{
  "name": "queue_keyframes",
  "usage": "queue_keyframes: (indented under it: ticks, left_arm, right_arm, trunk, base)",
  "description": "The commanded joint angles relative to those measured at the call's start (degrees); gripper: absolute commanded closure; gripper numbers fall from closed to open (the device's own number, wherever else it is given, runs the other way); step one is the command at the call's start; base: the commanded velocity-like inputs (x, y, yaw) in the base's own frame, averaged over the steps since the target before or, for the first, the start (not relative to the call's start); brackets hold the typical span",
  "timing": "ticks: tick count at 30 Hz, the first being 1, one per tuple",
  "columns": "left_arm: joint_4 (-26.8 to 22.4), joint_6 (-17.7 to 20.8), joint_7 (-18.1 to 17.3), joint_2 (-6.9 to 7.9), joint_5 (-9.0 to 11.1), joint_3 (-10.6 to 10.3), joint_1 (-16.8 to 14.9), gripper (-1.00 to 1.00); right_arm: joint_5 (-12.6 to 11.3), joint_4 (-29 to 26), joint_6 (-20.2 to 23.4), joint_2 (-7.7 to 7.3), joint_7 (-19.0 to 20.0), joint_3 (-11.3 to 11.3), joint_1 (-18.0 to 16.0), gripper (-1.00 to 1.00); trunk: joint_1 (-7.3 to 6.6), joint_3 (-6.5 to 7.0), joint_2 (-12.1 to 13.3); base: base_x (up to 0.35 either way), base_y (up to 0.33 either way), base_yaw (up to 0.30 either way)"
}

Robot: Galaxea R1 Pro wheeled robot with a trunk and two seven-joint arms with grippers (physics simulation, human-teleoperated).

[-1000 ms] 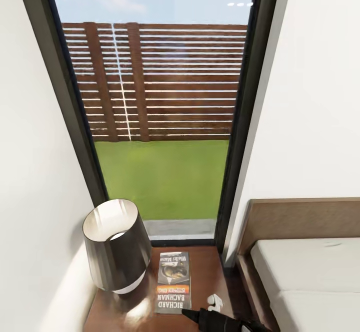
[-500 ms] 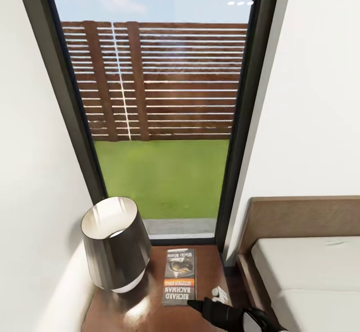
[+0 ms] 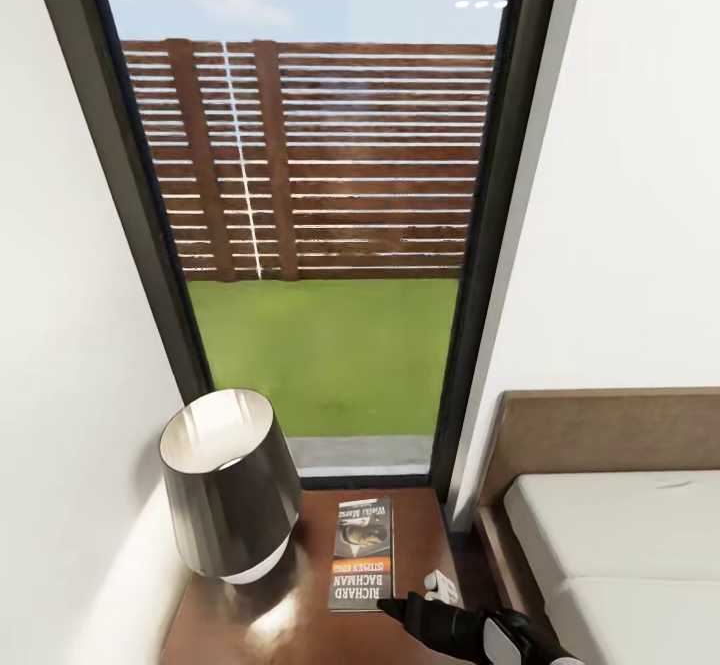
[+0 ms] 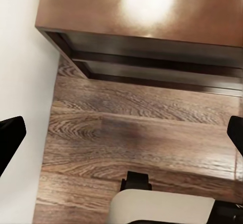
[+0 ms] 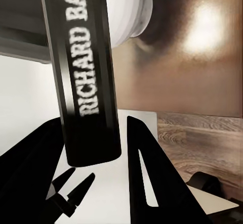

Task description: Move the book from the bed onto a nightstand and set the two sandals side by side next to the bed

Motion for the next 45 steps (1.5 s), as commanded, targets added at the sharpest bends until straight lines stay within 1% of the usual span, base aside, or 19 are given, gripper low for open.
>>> queue_keyframes:
  ticks: [1,19,45]
  left_arm:
    - [-0.06,-0.11,0.37,0.02,0.13,-0.49,-0.02,-1.0]
    - [-0.05,-0.06,0.37,0.02,0.12,-0.49,-0.02,-1.0]
    - [-0.05,-0.06,0.37,0.02,0.12,-0.49,-0.02,-1.0]
  right_arm:
    - [-0.4,-0.06,0.61,0.02,-0.05,-0.24,-0.02,1.0]
    - [-0.16,0.04,0.08,-0.29,-0.14,0.16,-0.02,1.0]
    - [0.04,0.55,0.09,0.01,-0.22,0.37,-0.02,1.0]
  trunk:
    - [0.23,-0.25,-0.45]
    - [4.18,-3.48,-7.67]
    - [9.89,-8.15,-18.1]
  base:
    - [0.0,0.0,0.0]
    - [0.0,0.0,0.0]
    - [0.0,0.0,0.0]
